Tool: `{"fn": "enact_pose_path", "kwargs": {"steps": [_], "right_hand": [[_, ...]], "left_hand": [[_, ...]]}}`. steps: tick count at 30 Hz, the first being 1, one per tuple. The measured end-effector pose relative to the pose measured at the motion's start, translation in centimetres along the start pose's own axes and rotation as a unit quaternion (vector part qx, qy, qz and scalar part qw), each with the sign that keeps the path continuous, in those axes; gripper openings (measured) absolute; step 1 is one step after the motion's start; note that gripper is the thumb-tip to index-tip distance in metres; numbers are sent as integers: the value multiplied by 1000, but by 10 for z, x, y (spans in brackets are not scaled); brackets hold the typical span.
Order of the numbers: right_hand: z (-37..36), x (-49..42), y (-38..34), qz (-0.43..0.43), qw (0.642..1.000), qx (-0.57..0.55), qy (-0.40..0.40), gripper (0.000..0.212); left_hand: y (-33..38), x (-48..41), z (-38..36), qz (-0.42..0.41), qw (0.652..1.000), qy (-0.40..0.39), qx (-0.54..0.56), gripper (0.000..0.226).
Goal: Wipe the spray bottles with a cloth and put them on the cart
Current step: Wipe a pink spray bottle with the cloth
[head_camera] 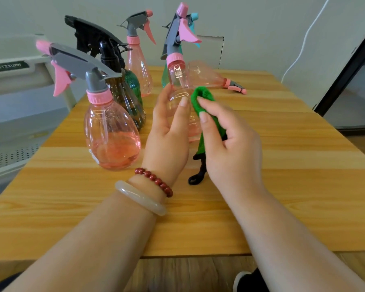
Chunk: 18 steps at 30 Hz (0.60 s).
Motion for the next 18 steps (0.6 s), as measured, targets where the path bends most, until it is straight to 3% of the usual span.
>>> {"fn": "enact_pose_path", "kwargs": {"steps": [5, 11, 18], "right_hand": [[34, -16, 18, -97, 991, -11, 96, 22], [44, -26, 12, -75, 994, -78, 23, 18], [37, -30, 20, -147, 980, -104, -85, 11]], "left_hand": [[-1, 1, 1, 2, 1000, 1, -25, 48], [2, 0, 4, -9, 999, 16, -34, 51], [1, 1, 4, -12, 999, 18, -37, 51]]}}
Point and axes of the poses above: each hand's wrist, its own x-axis away from the middle knuckle, its own z-axis out of the back of the hand, y = z × x, the point moved 6 cm from there along -x, towards the middle knuckle
